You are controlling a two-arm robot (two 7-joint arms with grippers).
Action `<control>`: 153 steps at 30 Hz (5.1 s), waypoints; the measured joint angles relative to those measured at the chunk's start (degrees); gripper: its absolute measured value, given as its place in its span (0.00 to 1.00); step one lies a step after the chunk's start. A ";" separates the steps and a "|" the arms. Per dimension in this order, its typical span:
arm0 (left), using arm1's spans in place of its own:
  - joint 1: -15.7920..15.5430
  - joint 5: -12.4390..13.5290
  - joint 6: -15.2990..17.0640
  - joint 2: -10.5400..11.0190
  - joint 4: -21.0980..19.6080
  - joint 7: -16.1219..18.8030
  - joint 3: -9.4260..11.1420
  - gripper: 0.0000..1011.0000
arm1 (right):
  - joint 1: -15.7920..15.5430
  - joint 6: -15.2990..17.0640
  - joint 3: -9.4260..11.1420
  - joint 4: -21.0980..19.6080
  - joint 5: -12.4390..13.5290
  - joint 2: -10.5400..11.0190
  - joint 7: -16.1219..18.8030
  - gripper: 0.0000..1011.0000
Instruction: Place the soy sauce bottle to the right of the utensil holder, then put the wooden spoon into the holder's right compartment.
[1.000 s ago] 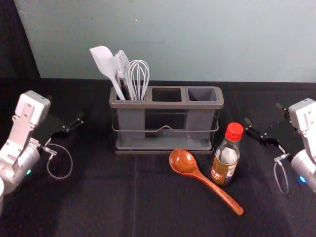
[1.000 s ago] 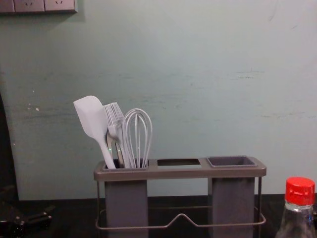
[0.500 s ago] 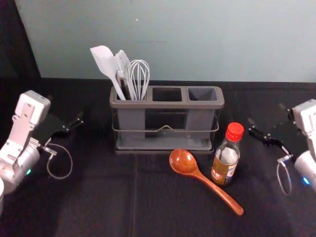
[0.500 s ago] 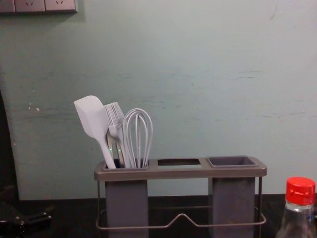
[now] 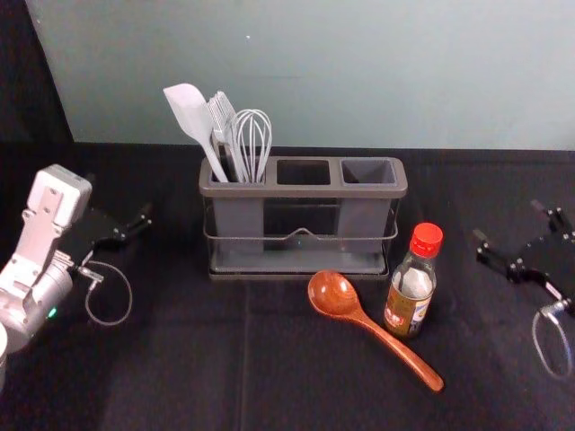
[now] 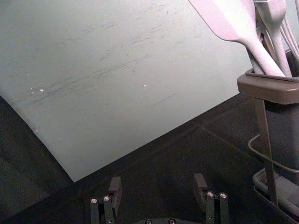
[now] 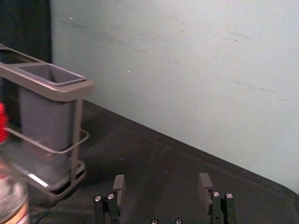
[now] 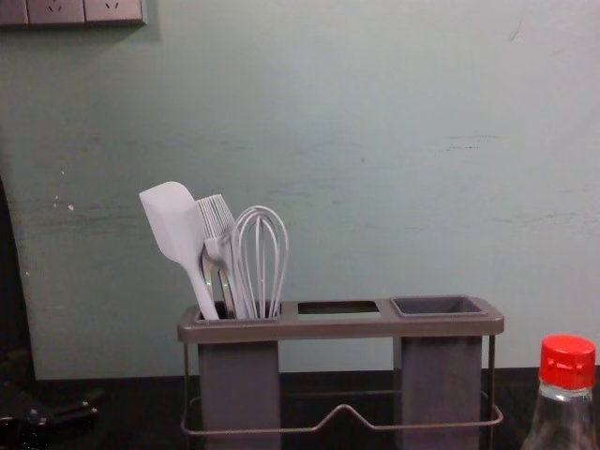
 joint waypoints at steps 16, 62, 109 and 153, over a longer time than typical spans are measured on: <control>0.00 0.00 0.00 0.00 0.00 0.00 0.00 0.99 | -7.72 -4.57 6.10 -3.89 9.34 6.64 14.43 0.99; 0.00 0.00 0.00 0.00 0.00 0.00 0.00 0.99 | -9.44 0.34 5.77 -11.99 9.96 -3.23 20.51 0.99; 0.00 0.00 0.00 0.00 0.00 0.00 0.00 0.99 | -8.83 5.40 8.33 -14.64 6.89 -7.49 20.47 0.39; 0.00 0.00 0.00 0.00 0.00 0.00 0.00 0.99 | 6.76 8.51 6.34 -0.06 6.05 -10.61 20.17 0.39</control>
